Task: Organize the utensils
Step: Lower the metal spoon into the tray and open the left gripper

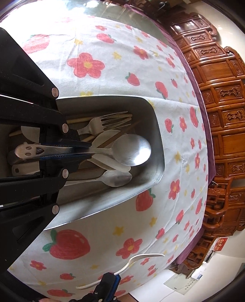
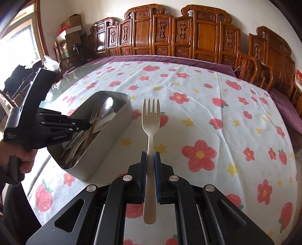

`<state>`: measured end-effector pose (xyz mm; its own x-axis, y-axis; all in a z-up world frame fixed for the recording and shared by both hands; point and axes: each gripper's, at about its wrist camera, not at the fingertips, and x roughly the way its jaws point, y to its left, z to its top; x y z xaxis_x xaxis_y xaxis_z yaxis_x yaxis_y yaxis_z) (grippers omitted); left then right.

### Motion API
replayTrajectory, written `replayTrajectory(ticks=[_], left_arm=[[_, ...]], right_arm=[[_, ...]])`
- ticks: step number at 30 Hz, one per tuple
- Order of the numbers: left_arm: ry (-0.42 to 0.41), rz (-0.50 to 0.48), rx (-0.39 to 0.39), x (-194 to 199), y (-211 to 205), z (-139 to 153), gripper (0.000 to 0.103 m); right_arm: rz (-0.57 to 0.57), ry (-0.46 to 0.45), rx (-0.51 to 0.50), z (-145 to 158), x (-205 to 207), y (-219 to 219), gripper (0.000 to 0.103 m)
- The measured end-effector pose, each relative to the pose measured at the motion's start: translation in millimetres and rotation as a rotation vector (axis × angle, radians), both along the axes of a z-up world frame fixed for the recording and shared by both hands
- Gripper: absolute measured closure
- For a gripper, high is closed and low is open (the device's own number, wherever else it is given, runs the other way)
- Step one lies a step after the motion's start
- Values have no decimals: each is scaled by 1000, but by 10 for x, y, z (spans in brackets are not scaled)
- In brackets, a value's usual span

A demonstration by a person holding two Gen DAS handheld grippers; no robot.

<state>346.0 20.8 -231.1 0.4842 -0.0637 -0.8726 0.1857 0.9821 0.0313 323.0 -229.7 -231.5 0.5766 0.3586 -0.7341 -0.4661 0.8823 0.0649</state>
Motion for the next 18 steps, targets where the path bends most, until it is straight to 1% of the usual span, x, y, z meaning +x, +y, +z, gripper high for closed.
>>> replayTrajectory(ticks=[3, 5, 6, 8, 13, 18], left_arm=[[-15, -1, -16, -52, 22, 55, 89], [-28, 1, -24, -106, 52, 118, 87], [-38, 2, -32, -148, 79, 165, 83], [-52, 4, -41, -205, 129, 241, 80], [-88, 19, -57, -349, 335, 445, 79], [-114, 40, -61, -465, 556, 580, 79]], right_arm=[[8, -3, 4, 47, -22, 59, 94], [15, -2, 17, 93, -43, 121, 94], [20, -2, 23, 117, -55, 164, 94], [31, -3, 26, 150, -63, 257, 94], [54, 15, 52, 193, -49, 523, 94], [68, 47, 82, 194, -5, 815, 93]])
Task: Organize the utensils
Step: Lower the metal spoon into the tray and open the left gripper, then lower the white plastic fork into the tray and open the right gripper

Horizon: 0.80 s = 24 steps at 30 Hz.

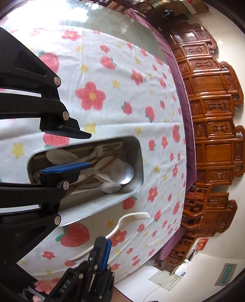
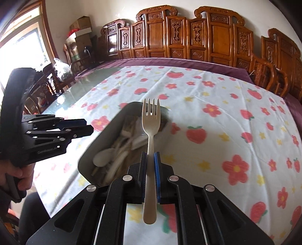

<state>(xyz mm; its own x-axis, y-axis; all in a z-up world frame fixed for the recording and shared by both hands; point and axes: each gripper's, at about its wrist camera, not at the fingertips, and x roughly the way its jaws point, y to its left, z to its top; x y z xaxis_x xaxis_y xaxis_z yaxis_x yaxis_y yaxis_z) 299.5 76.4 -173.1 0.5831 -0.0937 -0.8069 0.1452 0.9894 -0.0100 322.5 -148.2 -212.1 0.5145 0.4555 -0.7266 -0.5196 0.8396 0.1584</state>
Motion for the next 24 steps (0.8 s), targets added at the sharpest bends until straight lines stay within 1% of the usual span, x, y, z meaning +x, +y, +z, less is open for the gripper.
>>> replayTrajectory(ticks=[9, 12, 17, 18, 21, 22, 24], left_arm=[[-28, 26, -7, -132, 298, 132, 79], [-38, 33, -12, -156, 374, 176, 79], [-49, 43, -16, -201, 435, 225, 79], [-50, 44, -15, -210, 437, 229, 79], [-52, 46, -15, -244, 435, 239, 79], [-53, 46, -15, -254, 434, 244, 79], [-56, 45, -16, -276, 425, 255, 74]], right_arm=[[6, 64, 45, -40, 178, 459, 93], [-11, 97, 48, -134, 279, 583, 93], [-47, 153, 56, -332, 396, 655, 93], [-52, 156, 53, -359, 402, 656, 93], [-48, 118, 7, -383, 352, 688, 92], [-48, 115, 6, -385, 339, 683, 92], [-48, 117, 4, -385, 325, 666, 92]])
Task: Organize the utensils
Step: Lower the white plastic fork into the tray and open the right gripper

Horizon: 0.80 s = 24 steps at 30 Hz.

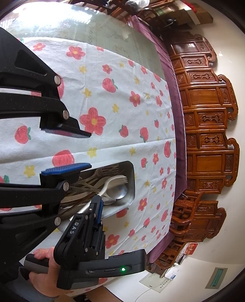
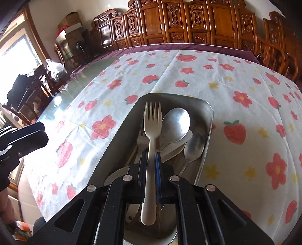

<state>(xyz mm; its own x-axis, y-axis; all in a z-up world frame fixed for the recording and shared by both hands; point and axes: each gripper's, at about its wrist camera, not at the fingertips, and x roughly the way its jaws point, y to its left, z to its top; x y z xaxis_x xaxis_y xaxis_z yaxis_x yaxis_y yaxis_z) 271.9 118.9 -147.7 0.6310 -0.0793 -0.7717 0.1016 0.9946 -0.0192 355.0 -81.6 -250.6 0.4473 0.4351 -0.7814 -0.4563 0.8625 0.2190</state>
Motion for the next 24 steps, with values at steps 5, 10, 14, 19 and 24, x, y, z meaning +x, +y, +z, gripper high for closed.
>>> replayTrajectory(ticks=[5, 10, 14, 19, 24], left_arm=[[1, 7, -6, -59, -8, 4, 74], [-12, 13, -4, -183, -46, 73, 63], [-26, 29, -8, -296, -90, 139, 42], [-67, 50, -12, -459, -191, 245, 19], [-64, 47, -23, -635, -355, 324, 12]], right_arm=[[11, -22, 1, 63, -67, -53, 92], [3, -51, 24, 218, -238, -192, 90], [-7, -85, 36, 381, -464, -368, 80], [-44, -120, 23, 601, -789, -672, 65], [-87, -156, 23, 811, -1102, -1010, 46]])
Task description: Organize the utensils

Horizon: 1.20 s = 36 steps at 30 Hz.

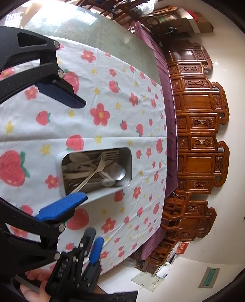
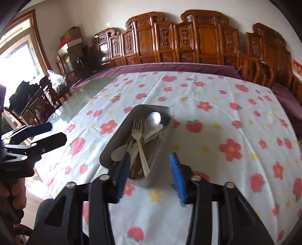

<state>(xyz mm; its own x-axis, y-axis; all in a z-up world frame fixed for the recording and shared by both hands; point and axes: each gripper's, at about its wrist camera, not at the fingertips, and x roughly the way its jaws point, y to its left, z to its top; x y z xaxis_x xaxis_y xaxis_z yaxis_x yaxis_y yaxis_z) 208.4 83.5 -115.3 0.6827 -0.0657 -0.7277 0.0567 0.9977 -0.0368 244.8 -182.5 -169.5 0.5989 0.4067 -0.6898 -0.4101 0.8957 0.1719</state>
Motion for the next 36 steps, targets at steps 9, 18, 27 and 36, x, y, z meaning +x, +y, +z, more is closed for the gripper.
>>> replayTrajectory(ticks=[9, 18, 27, 36], left_arm=[[-25, 3, 19, -401, -308, 228, 8], [-112, 0, 36, -730, -533, 623, 8], [-282, 14, 36, -1194, -748, 1160, 7], [-355, 21, 40, -1512, -852, 1298, 7]], right_arm=[[-76, -68, -16, 381, -494, -462, 11], [-130, -182, 12, 795, -886, -800, 2], [-171, -408, 56, 1382, -1447, -1102, 2], [-178, -467, 54, 1496, -1732, -1190, 2]])
